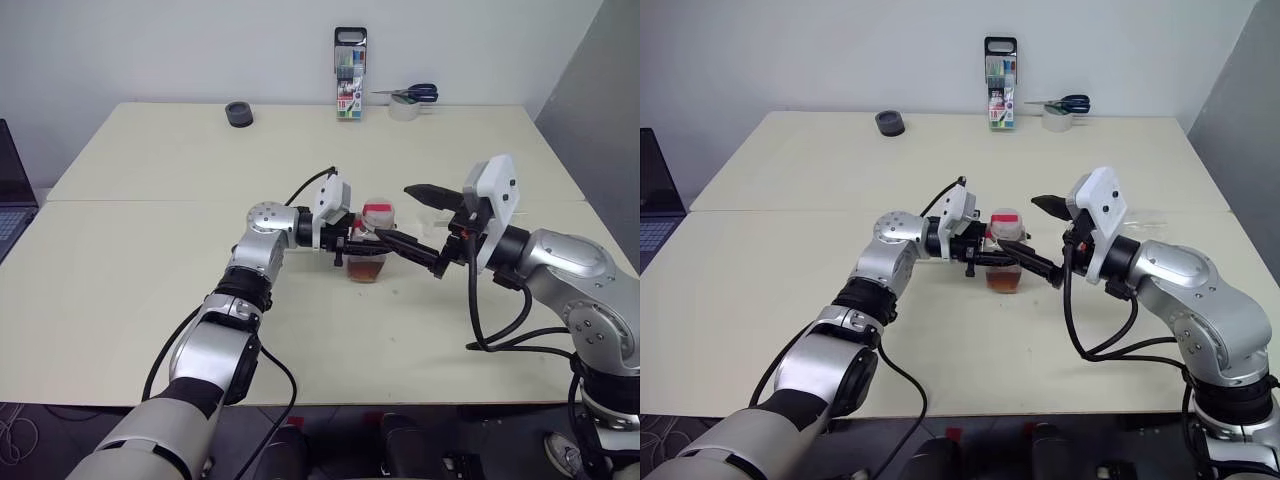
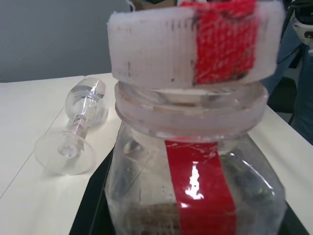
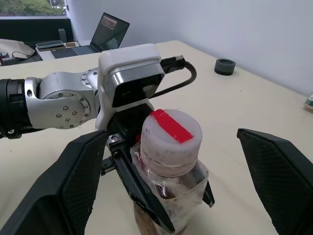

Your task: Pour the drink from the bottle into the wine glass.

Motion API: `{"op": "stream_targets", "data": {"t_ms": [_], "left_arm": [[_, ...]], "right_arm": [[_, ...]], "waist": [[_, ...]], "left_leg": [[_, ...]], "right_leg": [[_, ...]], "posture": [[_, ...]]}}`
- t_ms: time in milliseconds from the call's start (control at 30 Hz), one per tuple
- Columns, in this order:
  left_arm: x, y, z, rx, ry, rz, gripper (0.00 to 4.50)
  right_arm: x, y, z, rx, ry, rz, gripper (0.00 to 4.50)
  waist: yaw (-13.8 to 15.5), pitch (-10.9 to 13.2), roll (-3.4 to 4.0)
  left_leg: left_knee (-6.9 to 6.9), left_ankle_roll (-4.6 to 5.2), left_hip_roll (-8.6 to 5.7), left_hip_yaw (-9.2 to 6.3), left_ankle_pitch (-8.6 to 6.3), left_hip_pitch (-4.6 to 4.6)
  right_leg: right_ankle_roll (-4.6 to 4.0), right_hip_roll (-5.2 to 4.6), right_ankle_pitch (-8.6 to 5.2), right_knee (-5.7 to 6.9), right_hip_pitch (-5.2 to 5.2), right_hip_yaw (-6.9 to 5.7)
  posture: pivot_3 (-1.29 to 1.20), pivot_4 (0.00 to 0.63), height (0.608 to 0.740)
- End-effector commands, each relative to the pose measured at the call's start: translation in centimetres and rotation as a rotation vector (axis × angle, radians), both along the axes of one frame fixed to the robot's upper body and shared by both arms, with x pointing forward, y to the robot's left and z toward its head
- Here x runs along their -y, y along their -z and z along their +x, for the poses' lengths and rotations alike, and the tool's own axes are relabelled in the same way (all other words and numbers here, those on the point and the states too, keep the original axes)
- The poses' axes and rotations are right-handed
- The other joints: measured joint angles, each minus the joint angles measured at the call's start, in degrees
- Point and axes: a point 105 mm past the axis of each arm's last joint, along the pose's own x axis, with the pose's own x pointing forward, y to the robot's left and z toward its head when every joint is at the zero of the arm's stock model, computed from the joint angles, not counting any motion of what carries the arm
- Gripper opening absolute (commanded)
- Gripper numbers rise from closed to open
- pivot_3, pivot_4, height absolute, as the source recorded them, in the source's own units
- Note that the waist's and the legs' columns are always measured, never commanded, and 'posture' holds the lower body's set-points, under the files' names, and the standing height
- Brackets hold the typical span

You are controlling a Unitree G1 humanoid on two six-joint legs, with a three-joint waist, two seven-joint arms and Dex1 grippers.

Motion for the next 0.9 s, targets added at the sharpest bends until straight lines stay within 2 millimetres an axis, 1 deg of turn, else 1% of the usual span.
{"op": "stream_targets", "data": {"t_ms": [33,233,533,767,867,900], "left_arm": [[0.3,-2.2,0.0,0.076,0.011,-0.044,1.66],[0.4,-2.1,-0.2,0.079,0.022,-0.046,1.66],[0.3,-2.0,-0.2,0.083,0.021,-0.041,1.66],[0.3,-1.8,-0.3,0.08,0.02,-0.041,1.66],[0.3,-1.8,-0.3,0.079,0.019,-0.04,1.66],[0.3,-1.7,-0.3,0.079,0.019,-0.039,1.66]], "right_arm": [[-0.2,-1.3,-0.3,0.037,-0.015,0.029,4.5],[-1.1,-1.5,0.3,0.013,-0.044,0.055,4.5],[-1.8,-0.5,1.2,-0.03,-0.056,0.046,4.5],[-2.1,-0.5,1.4,-0.032,-0.059,0.058,4.5],[-2.3,-0.5,1.4,-0.035,-0.062,0.071,3.94],[-2.3,-0.5,1.3,-0.035,-0.063,0.071,3.61]], "waist": [[0.0,0.0,0.0],[0.0,0.0,0.0],[0.0,0.0,0.0],[0.0,0.0,0.0],[0.0,0.0,0.0],[0.0,0.0,0.0]], "left_leg": [[0.0,0.0,0.0,0.0,0.0,0.0],[0.0,0.0,0.0,0.0,0.0,0.0],[0.01,0.0,0.0,-0.01,0.0,0.0],[0.0,0.0,0.0,-0.01,0.0,0.0],[0.0,0.0,0.0,-0.01,0.0,0.0],[0.0,0.0,0.0,-0.01,0.0,0.0]], "right_leg": [[0.0,0.0,0.0,0.0,0.0,0.0],[0.0,-0.01,0.0,0.0,0.0,0.0],[0.0,0.0,0.0,0.01,0.0,0.0],[0.0,0.0,0.0,0.0,0.0,0.0],[0.0,0.0,0.0,0.0,0.0,0.0],[0.0,0.0,0.0,0.01,0.0,0.0]], "posture": [[0.0,0.15,0.74],[0.0,0.15,0.74],[0.0,0.15,0.74],[0.0,0.15,0.74],[0.0,0.15,0.74],[0.0,0.15,0.74]]}}
